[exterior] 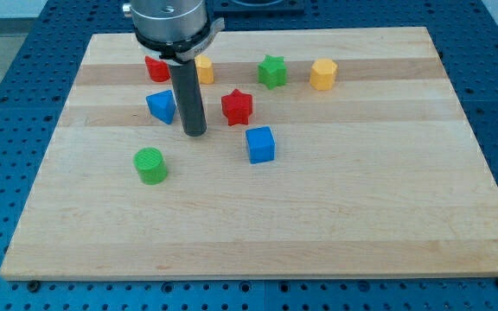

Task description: Move the blue triangle slightly to the left

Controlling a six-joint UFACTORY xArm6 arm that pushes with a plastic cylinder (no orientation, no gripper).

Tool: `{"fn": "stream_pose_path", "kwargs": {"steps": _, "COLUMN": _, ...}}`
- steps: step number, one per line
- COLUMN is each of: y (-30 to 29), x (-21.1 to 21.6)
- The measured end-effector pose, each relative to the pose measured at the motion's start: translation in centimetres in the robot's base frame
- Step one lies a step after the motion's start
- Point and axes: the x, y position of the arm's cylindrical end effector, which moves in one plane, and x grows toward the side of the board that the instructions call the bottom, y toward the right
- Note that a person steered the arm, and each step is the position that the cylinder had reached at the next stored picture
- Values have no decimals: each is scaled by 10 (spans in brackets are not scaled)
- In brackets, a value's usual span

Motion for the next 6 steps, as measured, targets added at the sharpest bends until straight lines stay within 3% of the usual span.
{"fn": "stream_pose_path", "kwargs": {"steps": 3, "y": -26, "x": 0}}
{"fn": "stream_pose_path", "kwargs": {"steps": 6, "y": -11, "x": -6}}
